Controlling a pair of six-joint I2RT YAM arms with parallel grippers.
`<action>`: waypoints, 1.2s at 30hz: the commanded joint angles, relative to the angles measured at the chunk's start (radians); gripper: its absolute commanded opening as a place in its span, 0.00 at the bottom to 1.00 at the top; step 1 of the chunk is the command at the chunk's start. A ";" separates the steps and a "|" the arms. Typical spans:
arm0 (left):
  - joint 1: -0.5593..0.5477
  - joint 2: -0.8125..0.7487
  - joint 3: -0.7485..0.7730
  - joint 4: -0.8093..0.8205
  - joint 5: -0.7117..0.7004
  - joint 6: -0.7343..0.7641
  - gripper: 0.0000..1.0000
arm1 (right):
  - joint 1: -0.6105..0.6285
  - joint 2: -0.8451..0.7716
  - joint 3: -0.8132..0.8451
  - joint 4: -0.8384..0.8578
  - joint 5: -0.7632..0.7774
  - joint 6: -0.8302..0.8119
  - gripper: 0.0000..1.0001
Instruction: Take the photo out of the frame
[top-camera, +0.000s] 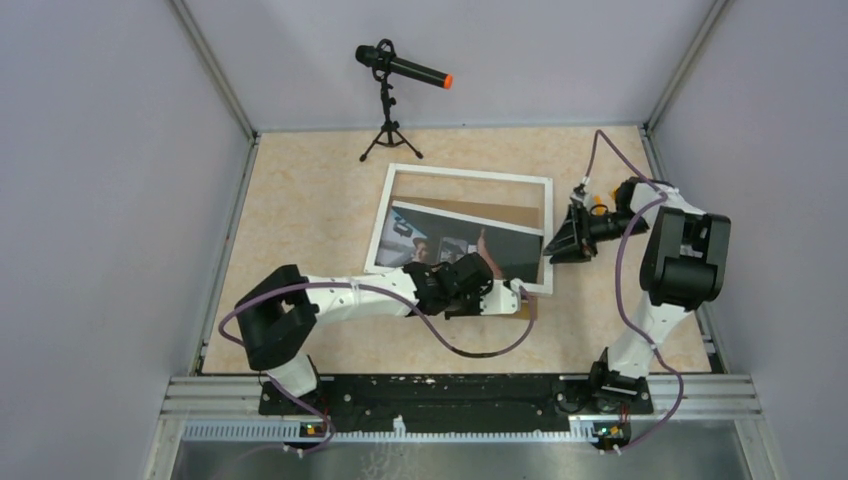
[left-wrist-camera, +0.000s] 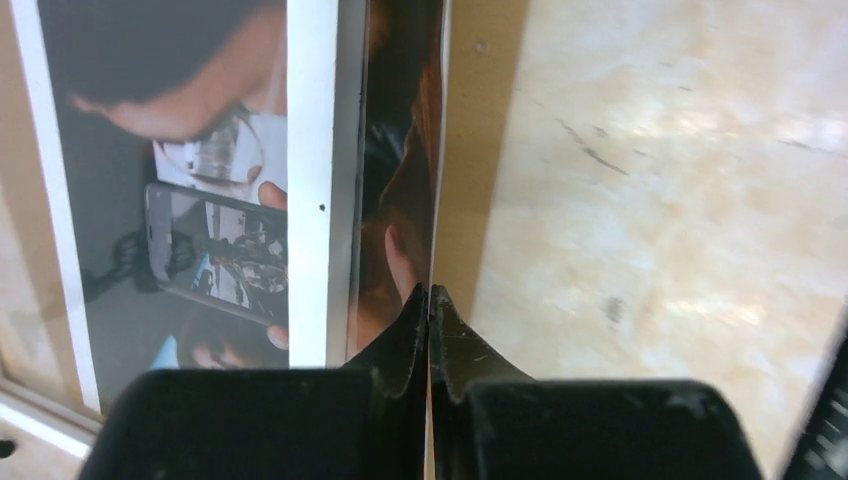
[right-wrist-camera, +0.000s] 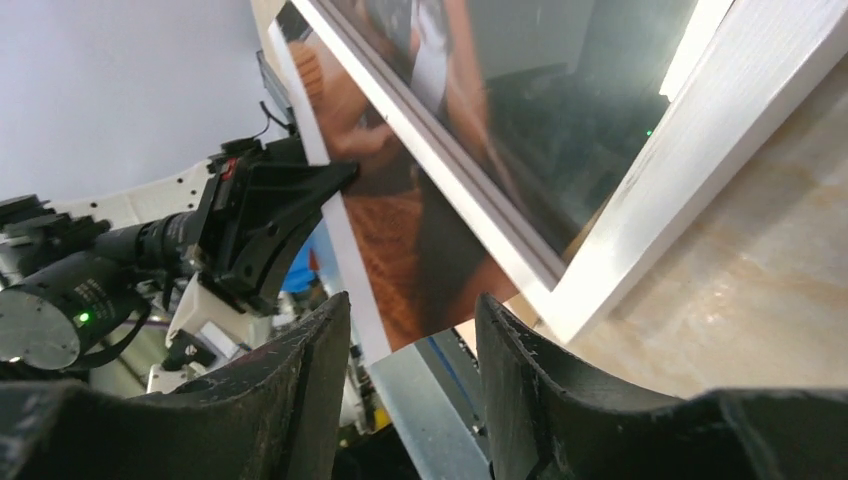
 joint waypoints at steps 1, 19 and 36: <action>-0.015 -0.081 0.114 -0.314 0.156 -0.090 0.00 | -0.007 -0.055 0.111 -0.068 0.070 -0.050 0.48; 0.148 -0.107 1.006 -1.016 0.504 0.020 0.00 | -0.006 -0.010 0.274 0.201 0.431 0.214 0.59; 0.400 -0.022 1.069 -0.338 -0.039 0.178 0.00 | 0.175 0.205 0.322 0.375 0.591 0.278 0.53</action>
